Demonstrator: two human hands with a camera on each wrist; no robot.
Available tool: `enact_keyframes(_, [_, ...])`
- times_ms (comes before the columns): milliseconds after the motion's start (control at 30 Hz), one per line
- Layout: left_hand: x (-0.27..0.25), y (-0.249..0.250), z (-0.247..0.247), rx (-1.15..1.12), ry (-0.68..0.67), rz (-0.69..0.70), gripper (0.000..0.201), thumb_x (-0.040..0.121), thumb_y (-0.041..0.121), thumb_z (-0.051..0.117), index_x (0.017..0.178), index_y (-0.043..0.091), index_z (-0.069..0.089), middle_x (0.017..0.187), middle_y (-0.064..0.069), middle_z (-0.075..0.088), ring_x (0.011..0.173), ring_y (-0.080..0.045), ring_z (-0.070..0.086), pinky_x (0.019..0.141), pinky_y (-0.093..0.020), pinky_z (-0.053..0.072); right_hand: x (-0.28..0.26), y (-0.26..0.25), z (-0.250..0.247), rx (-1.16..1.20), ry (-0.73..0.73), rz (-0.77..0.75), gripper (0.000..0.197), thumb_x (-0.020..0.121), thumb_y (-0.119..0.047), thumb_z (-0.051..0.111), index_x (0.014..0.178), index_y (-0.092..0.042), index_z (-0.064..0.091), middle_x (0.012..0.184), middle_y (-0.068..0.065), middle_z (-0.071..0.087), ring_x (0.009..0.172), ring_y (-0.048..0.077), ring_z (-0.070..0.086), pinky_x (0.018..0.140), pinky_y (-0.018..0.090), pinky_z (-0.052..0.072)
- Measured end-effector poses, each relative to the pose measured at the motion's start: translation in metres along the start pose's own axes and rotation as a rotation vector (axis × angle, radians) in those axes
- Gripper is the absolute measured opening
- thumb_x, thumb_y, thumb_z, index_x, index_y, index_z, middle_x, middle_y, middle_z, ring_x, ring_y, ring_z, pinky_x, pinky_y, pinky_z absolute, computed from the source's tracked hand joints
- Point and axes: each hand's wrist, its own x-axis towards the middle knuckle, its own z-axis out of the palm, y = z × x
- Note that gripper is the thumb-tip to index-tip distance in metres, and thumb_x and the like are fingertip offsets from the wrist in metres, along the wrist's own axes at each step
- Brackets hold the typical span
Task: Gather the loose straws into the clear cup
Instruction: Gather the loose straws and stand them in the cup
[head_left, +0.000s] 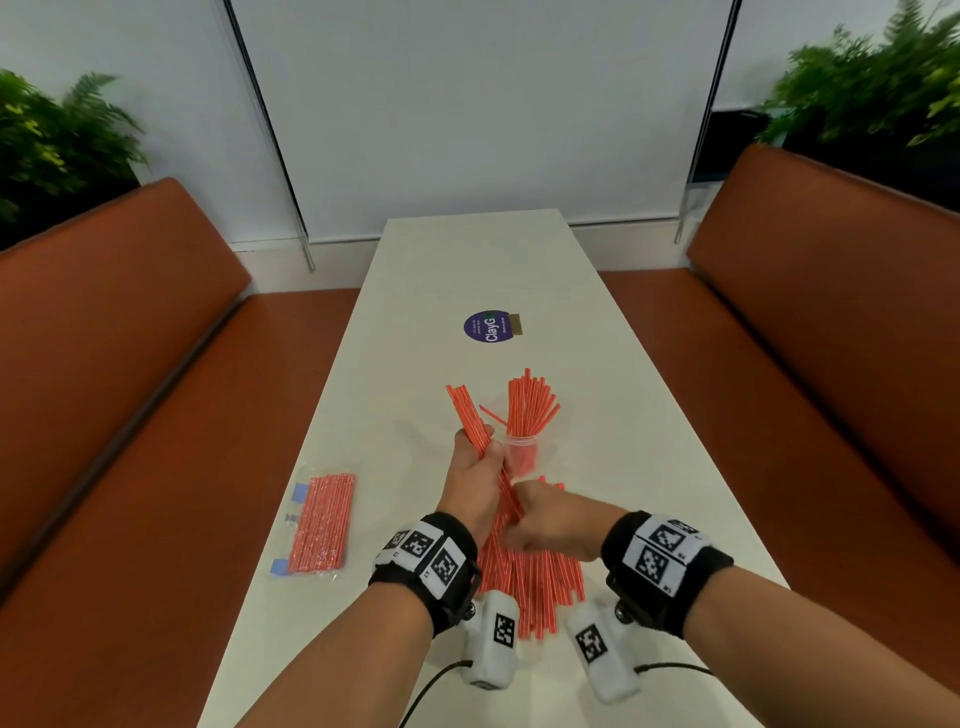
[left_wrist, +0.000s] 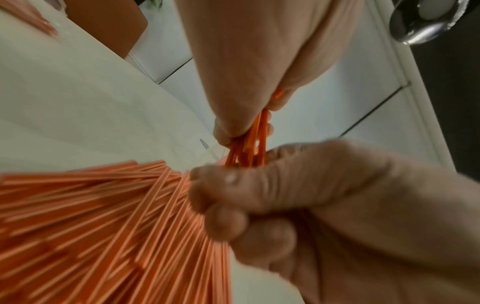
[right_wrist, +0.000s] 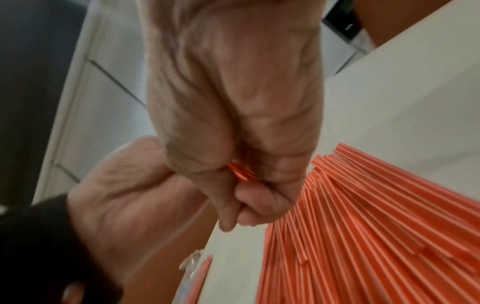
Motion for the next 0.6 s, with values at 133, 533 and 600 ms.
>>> enact_keyframes(133, [-0.01, -0.006, 0.002, 0.054, -0.109, -0.039, 0.016, 0.101, 0.013, 0.04, 0.109, 0.021, 0.051, 0.09, -0.004, 0.06, 0.084, -0.021, 0.059, 0.078, -0.041, 0.053, -0.002, -0.007, 0.001, 0.132, 0.047, 0.04, 0.027, 0.076, 0.019, 0.045, 0.092, -0.003, 0.049, 0.065, 0.005, 0.04, 0.055, 0.011, 0.038, 0.049, 0.024, 0.029])
enact_keyframes(533, [-0.019, -0.019, -0.011, 0.191, -0.263, -0.088, 0.03, 0.101, 0.013, 0.039, 0.126, 0.025, 0.05, 0.114, -0.012, 0.065, 0.097, -0.023, 0.061, 0.082, -0.04, 0.049, -0.026, -0.024, -0.006, -0.371, 0.452, -0.033, 0.04, 0.084, -0.007, 0.056, 0.12, -0.005, 0.039, 0.098, 0.01, 0.06, 0.071, 0.013, 0.057, 0.054, 0.019, 0.045])
enact_keyframes(600, [-0.02, -0.018, -0.013, 0.261, -0.287, -0.073, 0.028, 0.101, 0.016, 0.038, 0.122, 0.031, 0.05, 0.102, -0.005, 0.059, 0.082, -0.015, 0.054, 0.076, -0.038, 0.047, -0.029, -0.03, -0.011, -0.248, 0.563, -0.199, 0.049, 0.088, -0.009, 0.05, 0.134, -0.006, 0.03, 0.125, 0.013, 0.054, 0.099, 0.02, 0.059, 0.079, 0.028, 0.052])
